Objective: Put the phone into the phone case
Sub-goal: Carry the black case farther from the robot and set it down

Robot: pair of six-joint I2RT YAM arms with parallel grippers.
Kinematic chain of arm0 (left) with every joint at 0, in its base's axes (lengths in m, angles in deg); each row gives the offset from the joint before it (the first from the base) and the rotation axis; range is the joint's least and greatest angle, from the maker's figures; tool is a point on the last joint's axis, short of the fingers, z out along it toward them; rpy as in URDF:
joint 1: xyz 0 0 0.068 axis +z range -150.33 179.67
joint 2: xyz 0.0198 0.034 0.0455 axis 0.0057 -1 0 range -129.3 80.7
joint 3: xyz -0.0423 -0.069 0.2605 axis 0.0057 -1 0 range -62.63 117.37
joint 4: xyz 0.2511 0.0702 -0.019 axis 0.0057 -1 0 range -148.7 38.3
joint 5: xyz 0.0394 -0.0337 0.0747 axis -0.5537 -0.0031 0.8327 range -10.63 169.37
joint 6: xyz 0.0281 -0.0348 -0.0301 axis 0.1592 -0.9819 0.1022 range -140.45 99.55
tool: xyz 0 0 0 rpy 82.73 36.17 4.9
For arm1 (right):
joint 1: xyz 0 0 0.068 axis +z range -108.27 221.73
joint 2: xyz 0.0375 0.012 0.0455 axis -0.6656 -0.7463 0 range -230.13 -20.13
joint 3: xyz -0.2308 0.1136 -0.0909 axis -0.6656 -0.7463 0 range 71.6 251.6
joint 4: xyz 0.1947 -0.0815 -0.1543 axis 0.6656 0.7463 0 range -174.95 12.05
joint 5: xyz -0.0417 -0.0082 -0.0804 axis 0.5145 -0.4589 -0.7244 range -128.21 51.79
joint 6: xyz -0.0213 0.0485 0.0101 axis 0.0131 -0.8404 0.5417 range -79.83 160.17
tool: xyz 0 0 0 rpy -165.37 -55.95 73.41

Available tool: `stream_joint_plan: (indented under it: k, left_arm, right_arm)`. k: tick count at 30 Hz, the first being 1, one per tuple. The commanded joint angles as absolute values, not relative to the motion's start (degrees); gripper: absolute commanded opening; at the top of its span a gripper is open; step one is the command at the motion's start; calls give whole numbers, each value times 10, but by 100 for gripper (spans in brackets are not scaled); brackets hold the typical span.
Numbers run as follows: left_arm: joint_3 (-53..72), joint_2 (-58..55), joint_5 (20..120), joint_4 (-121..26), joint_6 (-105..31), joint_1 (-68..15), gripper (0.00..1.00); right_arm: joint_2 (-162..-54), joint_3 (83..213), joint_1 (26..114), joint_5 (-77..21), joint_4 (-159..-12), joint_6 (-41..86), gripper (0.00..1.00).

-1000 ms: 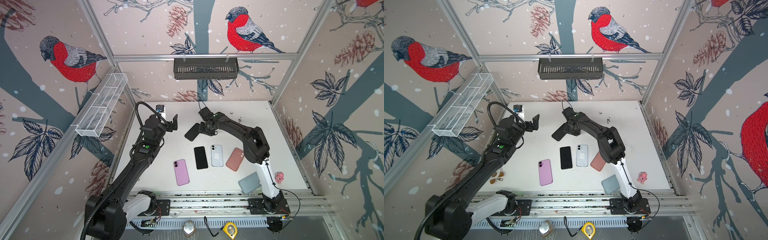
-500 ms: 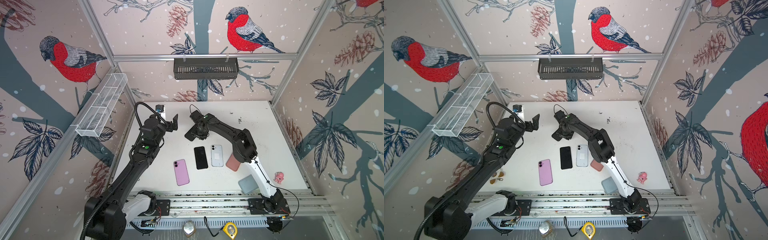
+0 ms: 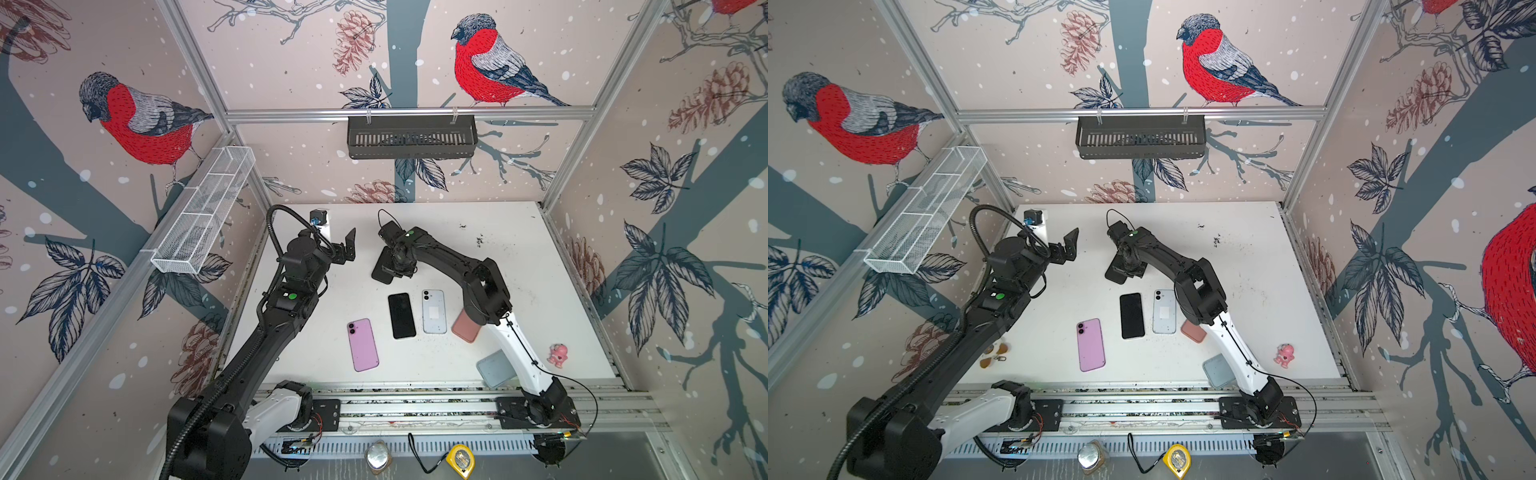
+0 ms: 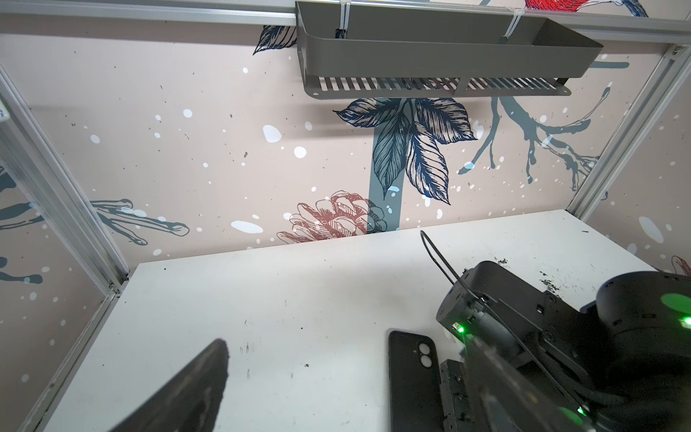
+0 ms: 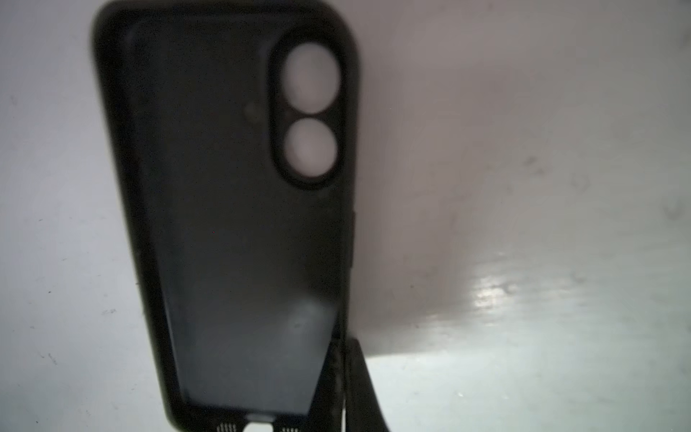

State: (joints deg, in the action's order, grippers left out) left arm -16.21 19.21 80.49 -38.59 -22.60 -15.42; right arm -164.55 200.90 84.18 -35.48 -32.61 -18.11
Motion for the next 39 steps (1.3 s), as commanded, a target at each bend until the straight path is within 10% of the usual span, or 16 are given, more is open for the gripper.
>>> stream_joint_plan:
  k: [1, 16, 39]
  left_arm:
    - [-163, 196, 800, -364, -230, -154, 97]
    - [-164, 199, 803, -363, -227, -154, 97]
    - [-165, 194, 807, -366, -223, -154, 97]
  right_arm:
    - [-1641, 2019, 831, -384, -315, -83, 3]
    - [-1609, 1997, 827, -519, -278, 284, 9]
    - [-1603, 1941, 822, -411, -346, 240, 17]
